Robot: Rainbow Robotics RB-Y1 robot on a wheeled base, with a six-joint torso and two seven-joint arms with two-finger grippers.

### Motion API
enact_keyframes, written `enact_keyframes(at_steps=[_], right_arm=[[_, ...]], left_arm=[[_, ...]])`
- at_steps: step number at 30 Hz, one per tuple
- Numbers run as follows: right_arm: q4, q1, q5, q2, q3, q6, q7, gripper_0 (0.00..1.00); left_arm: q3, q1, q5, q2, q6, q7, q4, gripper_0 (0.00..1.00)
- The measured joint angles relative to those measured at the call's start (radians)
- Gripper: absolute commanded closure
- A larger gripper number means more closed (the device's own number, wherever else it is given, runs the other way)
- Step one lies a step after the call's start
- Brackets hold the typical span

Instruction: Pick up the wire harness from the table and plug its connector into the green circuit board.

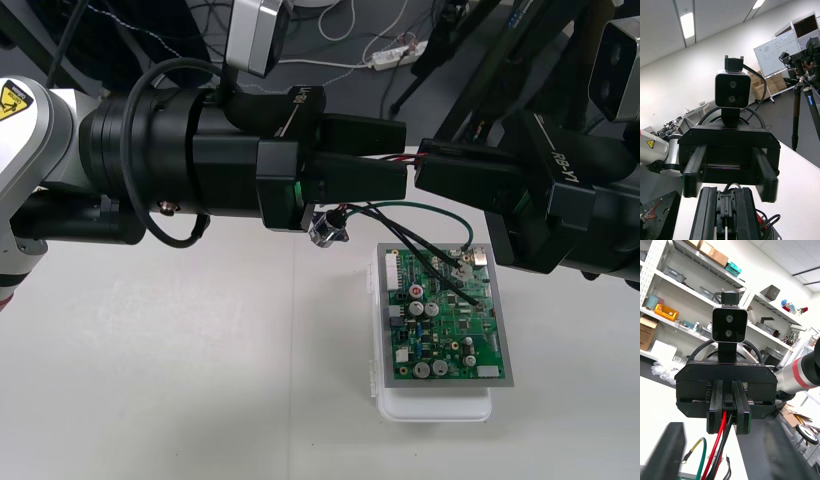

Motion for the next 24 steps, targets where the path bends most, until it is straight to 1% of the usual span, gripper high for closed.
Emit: enact_keyframes(at_steps=[19, 23, 24], right_arm=[[0.0, 0.0, 0.0, 0.0, 0.0, 0.0, 0.0, 1.0], [0.0, 0.0, 0.0, 0.0, 0.0, 0.0, 0.0, 1.0], [0.0, 0.0, 0.0, 0.0, 0.0, 0.0, 0.0, 1.0]], left_arm=[[-0.001, -0.024, -0.035, 0.0, 0.0, 0.0, 0.0, 0.55], [-0.001, -0.024, -0.035, 0.0, 0.0, 0.0, 0.0, 0.59], [-0.001, -0.024, -0.035, 0.0, 0.0, 0.0, 0.0, 0.62]])
